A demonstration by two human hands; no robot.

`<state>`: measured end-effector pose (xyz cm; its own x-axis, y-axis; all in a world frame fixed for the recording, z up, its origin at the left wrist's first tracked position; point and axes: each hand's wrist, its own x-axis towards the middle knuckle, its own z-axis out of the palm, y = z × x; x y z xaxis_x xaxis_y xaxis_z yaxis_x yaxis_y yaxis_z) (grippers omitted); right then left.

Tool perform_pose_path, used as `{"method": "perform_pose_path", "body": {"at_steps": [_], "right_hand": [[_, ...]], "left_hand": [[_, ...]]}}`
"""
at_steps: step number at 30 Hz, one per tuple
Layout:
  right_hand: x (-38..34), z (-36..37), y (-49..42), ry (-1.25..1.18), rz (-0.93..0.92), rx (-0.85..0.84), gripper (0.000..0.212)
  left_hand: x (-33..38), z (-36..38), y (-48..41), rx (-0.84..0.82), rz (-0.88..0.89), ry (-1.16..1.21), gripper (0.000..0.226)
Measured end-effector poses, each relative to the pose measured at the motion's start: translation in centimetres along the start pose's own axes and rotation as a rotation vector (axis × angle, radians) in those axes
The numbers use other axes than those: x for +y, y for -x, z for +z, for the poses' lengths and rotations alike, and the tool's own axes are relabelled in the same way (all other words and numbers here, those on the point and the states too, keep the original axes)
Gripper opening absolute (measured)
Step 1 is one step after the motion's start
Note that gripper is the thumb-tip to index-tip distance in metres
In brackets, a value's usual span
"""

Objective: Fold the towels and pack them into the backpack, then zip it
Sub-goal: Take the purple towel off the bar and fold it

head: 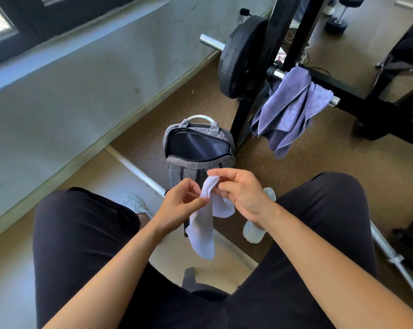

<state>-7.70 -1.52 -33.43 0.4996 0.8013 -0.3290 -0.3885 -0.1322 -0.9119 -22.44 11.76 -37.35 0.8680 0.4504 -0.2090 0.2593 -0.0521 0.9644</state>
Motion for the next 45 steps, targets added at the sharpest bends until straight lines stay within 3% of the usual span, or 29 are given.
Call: {"method": "perform_pose_path", "body": {"at_steps": [3, 6, 11, 15, 19, 23, 26, 35, 38, 41, 45], "right_hand": [[0.1, -0.1, 0.2, 0.167, -0.078, 0.023, 0.039], [0.3, 0.3, 0.2, 0.17, -0.127, 0.07, 0.033], [0.1, -0.5, -0.3, 0.45, -0.253, 0.079, 0.032], [0.0, -1.5, -0.6, 0.713, -0.362, 0.092, 0.023], [0.0, -1.8, -1.0, 0.844, -0.394, 0.097, 0.014], [-0.6, -2.1, -0.6, 0.707, -0.283, 0.097, 0.011], [-0.8, -2.1, -0.3, 0.678, -0.311, 0.129, 0.006], [-1.7, -1.6, 0.4, 0.683, -0.445, 0.137, 0.006], [-1.7, -1.6, 0.6, 0.702, -0.469, 0.168, 0.005], [-1.9, -1.8, 0.6, 0.672, -0.516, 0.252, 0.003], [-2.0, -2.6, 0.3, 0.627, -0.54, 0.465, 0.003]], "left_hand": [[-0.2, 0.5, -0.1, -0.032, 0.039, -0.173, 0.035], [-0.2, 1.1, -0.3, 0.042, 0.138, -0.302, 0.028], [-0.4, 0.4, -0.3, 0.058, 0.221, -0.332, 0.007], [0.1, 0.1, -0.2, 0.049, 0.249, -0.318, 0.026], [0.1, -0.1, -0.2, 0.042, 0.233, -0.266, 0.012], [-0.3, -0.2, 0.0, 0.071, 0.177, -0.152, 0.022], [-0.2, -0.4, 0.1, 0.068, 0.131, -0.089, 0.024], [-0.4, 0.7, -0.2, -0.101, 0.171, -0.21, 0.018], [-0.9, 0.8, -0.5, -0.149, 0.16, -0.287, 0.029], [-1.6, 0.8, -0.7, -0.206, 0.092, -0.531, 0.046], [-2.5, 0.7, -0.9, -0.212, -0.081, -0.754, 0.033]]}}
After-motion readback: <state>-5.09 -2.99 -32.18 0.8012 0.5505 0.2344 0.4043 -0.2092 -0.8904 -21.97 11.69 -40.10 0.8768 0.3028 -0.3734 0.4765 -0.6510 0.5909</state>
